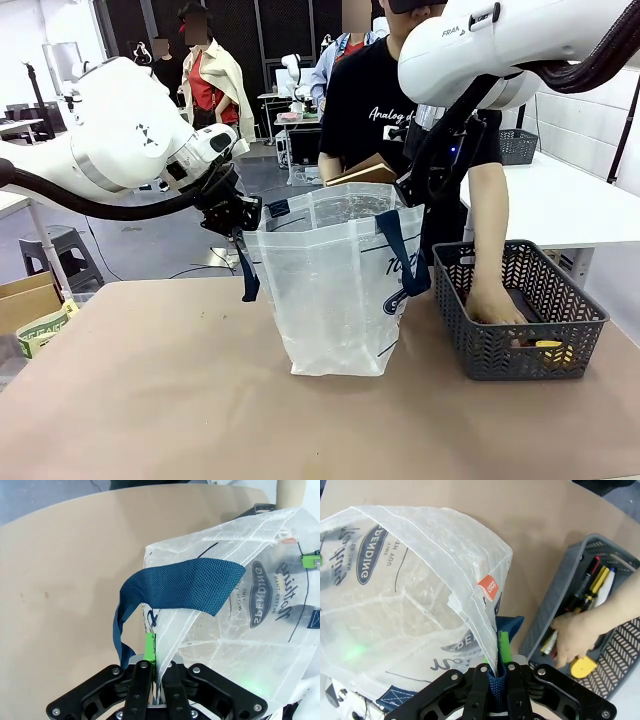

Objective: Transfer purchased items from the store into the shopping bag.
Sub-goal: Move the Reusable shopping bag to the right side of the table.

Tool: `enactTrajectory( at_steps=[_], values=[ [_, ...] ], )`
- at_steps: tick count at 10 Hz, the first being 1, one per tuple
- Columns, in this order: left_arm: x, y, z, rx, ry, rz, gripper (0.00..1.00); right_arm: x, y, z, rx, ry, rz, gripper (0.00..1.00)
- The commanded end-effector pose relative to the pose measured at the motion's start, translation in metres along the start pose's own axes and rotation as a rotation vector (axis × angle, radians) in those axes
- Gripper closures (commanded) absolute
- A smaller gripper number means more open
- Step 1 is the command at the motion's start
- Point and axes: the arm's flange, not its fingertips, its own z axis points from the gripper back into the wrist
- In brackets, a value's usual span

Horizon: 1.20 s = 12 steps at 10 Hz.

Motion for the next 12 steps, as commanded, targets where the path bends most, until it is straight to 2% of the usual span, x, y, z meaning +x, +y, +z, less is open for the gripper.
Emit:
enactTrajectory(
  at_steps=[1, 3, 7, 12],
  values=[
    [0.001, 0.002, 0.000, -0.030, 0.007, -0.053, 1.00, -0.001, 0.001, 0.000, -0.011, -0.020, 0.027, 1.00],
    [0.003, 0.008, 0.001, -0.088, 0.016, -0.161, 1.00, -0.002, -0.002, 0.000, 0.005, -0.021, 0.083, 1.00],
    [0.003, 0.012, 0.005, -0.114, 0.059, -0.297, 1.00, -0.003, -0.006, 0.002, 0.005, -0.041, 0.146, 1.00],
    [0.004, 0.008, 0.001, -0.118, 0.023, -0.334, 1.00, 0.000, -0.011, 0.002, 0.015, -0.064, 0.195, 1.00]
  ],
)
